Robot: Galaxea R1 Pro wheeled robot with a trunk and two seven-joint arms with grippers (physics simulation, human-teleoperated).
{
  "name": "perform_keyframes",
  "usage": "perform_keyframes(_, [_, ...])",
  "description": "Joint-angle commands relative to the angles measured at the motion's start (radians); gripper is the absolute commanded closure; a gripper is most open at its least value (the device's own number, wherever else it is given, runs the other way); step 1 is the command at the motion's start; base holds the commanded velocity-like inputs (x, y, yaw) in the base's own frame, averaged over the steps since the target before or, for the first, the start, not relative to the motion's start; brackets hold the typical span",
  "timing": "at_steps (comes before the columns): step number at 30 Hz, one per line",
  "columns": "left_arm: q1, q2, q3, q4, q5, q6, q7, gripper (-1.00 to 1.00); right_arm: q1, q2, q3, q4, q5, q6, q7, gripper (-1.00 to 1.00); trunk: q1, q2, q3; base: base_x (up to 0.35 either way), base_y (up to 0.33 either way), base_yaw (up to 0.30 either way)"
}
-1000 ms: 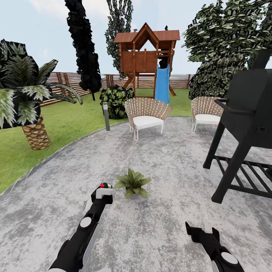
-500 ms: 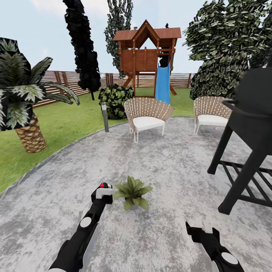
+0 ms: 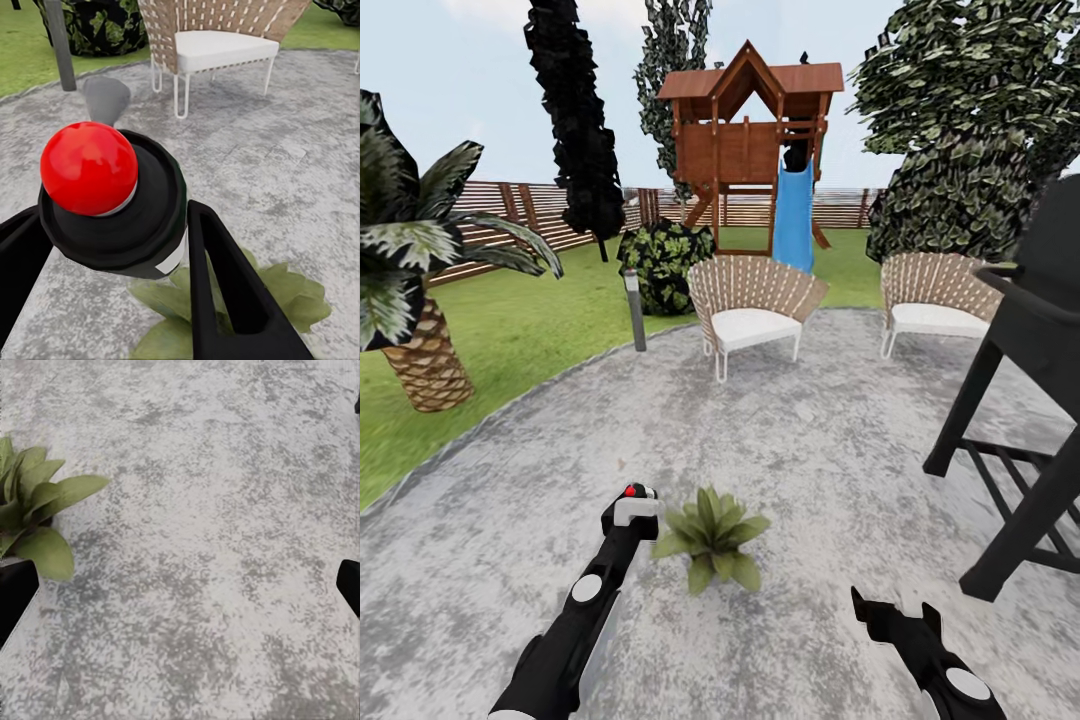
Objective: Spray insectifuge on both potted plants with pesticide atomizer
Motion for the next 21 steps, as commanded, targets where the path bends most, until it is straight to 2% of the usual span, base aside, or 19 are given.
perform_keyframes(1, [-0.001, 0.0, 0.001, 0.0, -0.008, -0.003, 0.001, 1.0, 0.0, 0.0, 0.0, -0.002, 0.0, 0.006, 0.0, -1.0, 0.0, 0.0, -0.001, 0.317, 0.153, 0.0])
perform_keyframes(12, [-0.001, 0.0, 0.001, 0.0, -0.008, -0.003, 0.001, 1.0, 0.0, 0.0, -0.001, -0.001, 0.0, 0.006, 0.0, -1.0, 0.0, 0.0, -0.001, 0.285, 0.164, 0.0])
perform_keyframes(21, [0.007, 0.002, 0.003, -0.022, -0.01, -0.001, 0.0, 1.0, 0.0, 0.001, 0.006, 0.024, 0.012, 0.018, -0.005, -1.0, 0.0, 0.0, -0.001, 0.09, 0.035, 0.0])
